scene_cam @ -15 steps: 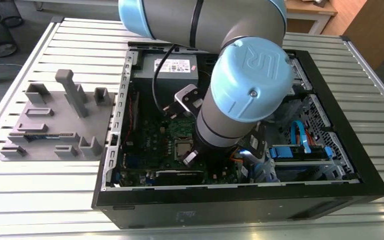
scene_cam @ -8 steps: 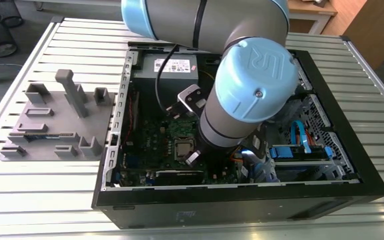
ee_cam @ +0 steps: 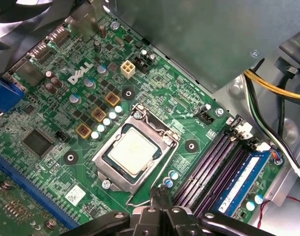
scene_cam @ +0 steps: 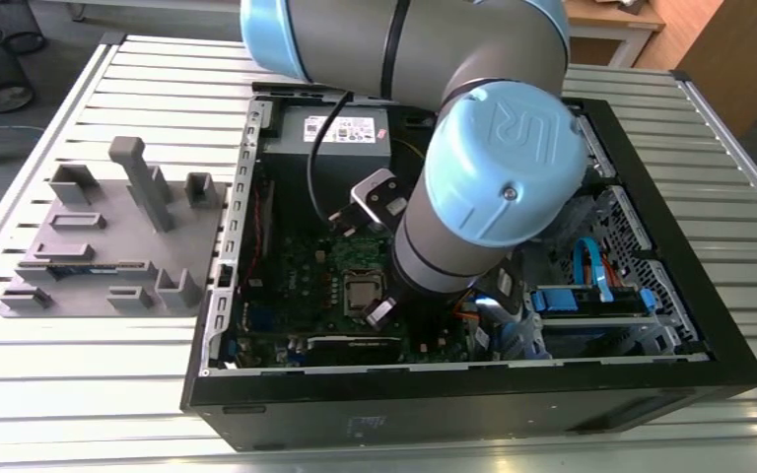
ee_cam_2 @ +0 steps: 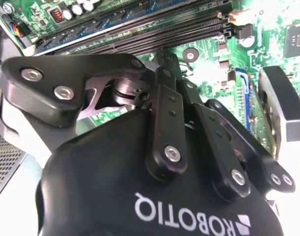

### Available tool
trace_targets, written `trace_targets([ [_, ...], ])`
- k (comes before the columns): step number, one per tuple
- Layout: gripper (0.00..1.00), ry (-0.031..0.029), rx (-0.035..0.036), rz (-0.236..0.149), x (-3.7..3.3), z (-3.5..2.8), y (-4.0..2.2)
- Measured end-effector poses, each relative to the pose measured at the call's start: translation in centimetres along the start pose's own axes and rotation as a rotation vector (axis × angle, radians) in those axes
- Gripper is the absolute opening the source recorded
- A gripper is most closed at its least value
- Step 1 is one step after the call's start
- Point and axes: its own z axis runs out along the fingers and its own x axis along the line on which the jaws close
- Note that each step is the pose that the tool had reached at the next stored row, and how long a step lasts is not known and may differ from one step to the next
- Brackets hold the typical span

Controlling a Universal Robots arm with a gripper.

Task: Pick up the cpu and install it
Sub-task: 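Install the first cpu locking lever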

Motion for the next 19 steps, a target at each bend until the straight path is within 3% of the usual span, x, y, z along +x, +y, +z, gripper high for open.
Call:
trace_targets([
  [4,0.11,-0.0054,-0.0063,-0.001,0.04,0.21,-0.02],
  [13,0.11,-0.0072,-0.008,0.001,0.04,0.28,-0.02],
  [16,0.11,-0.0114,-0.0098,0.003,-0.09,-0.13,0.11],
  [19,0.11,-0.0087,-0.0081,0.005,-0.15,-1.03,0.29],
])
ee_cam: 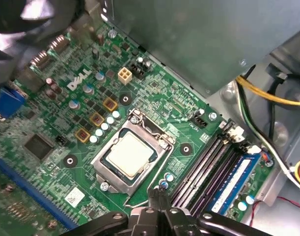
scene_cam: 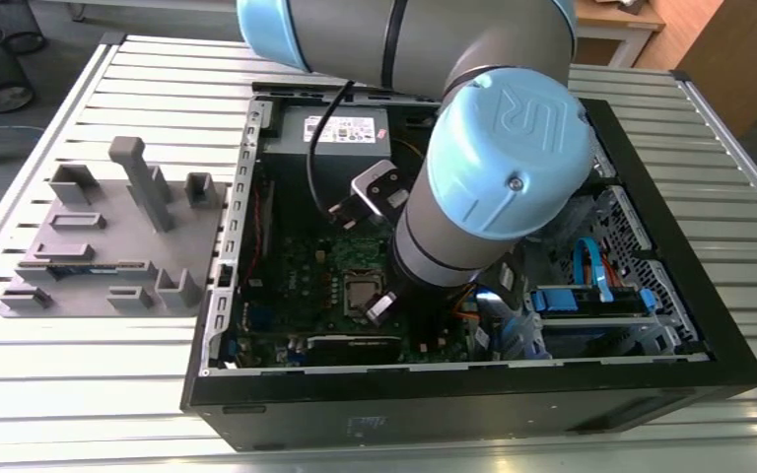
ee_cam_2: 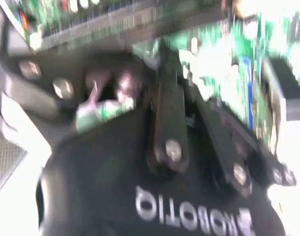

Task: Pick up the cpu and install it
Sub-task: 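Install the first cpu locking lever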

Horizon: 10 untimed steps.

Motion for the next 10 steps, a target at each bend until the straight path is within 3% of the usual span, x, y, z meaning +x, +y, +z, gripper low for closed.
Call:
trace_targets([
  [3,0.11,-0.0008,0.001,0.005,-0.06,-0.04,0.1],
  [7,0.11,-0.008,0.0051,0.039,-0.07,0.11,0.17],
  [10,0.11,-0.0089,0.006,0.045,0.05,0.26,0.63],
])
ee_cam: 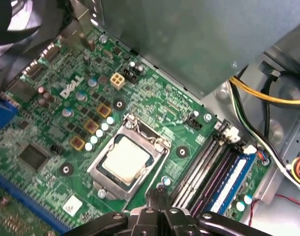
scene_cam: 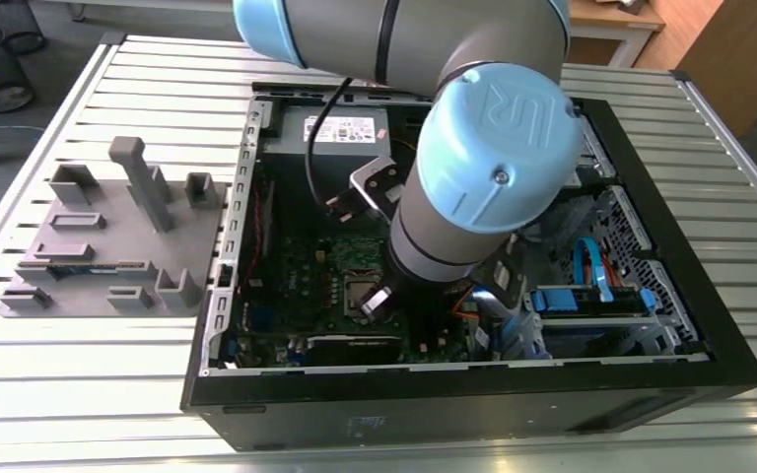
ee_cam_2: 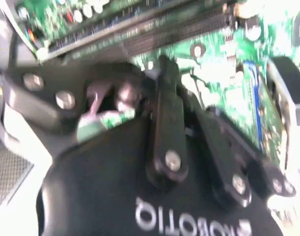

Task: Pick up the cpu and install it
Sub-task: 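Install the first cpu locking lever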

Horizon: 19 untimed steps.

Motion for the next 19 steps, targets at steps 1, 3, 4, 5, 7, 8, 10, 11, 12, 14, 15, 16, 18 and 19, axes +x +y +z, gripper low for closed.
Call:
trace_targets([
  [1,0.11,-0.0002,0.0,0.001,0.01,0.07,0.2],
  [3,0.11,-0.0012,0.0003,0.004,-0.09,0.24,0.45],
  [4,0.11,-0.0019,0.0007,0.008,-0.15,0.34,0.54],
  [5,0.11,-0.0026,0.001,0.011,-0.21,0.44,0.65],
  [7,0.11,-0.003,0.0013,0.013,-0.34,0.62,1.02],
  [8,0.11,-0.0031,0.0014,0.013,-0.42,0.72,1.29],
  [10,0.11,-0.003,0.0015,0.013,-0.58,0.88,1.74],
  [11,0.11,-0.0034,0.001,0.013,-0.6,0.9,1.77],
  [12,0.11,-0.0043,-0.0003,0.013,-0.59,0.91,1.76],
  [14,0.11,-0.0024,-0.0017,0.003,-0.66,1.04,1.69],
  [15,0.11,-0.0003,-0.0027,-0.006,-0.67,1.09,1.66],
  [16,0.11,0.0013,-0.0038,-0.014,-0.69,1.15,1.64],
  [18,0.11,0.003,-0.0042,-0.02,-0.73,1.16,1.59],
  [19,0.11,0.0033,-0.0044,-0.021,-0.77,1.16,1.54],
])
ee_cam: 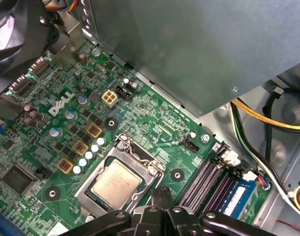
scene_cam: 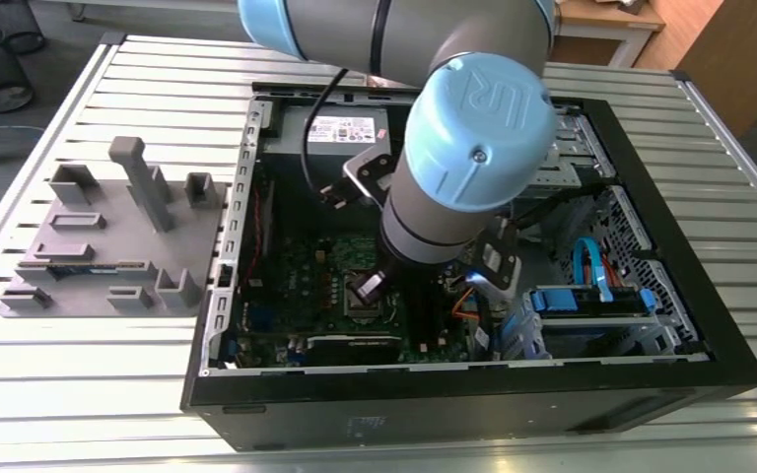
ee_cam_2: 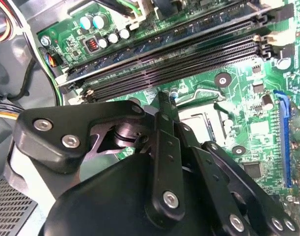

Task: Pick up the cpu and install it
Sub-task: 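Install the first cpu locking lever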

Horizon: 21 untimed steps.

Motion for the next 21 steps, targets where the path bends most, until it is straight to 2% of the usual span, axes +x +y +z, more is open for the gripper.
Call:
trace_targets([
  [4,0.11,-0.0003,0.0001,0.0,-0.01,-0.02,-0.06],
  [9,0.11,-0.0001,0.0001,-0.001,-0.11,-0.8,0.1],
  [12,0.11,-0.0003,-0.0001,-0.001,-0.05,-0.95,0.03],
  [19,0.11,0.001,0.0011,-0.002,0.66,-1.19,-0.74],
  [21,0.11,0.0003,0.0017,-0.004,1.01,-1.01,-0.73],
])
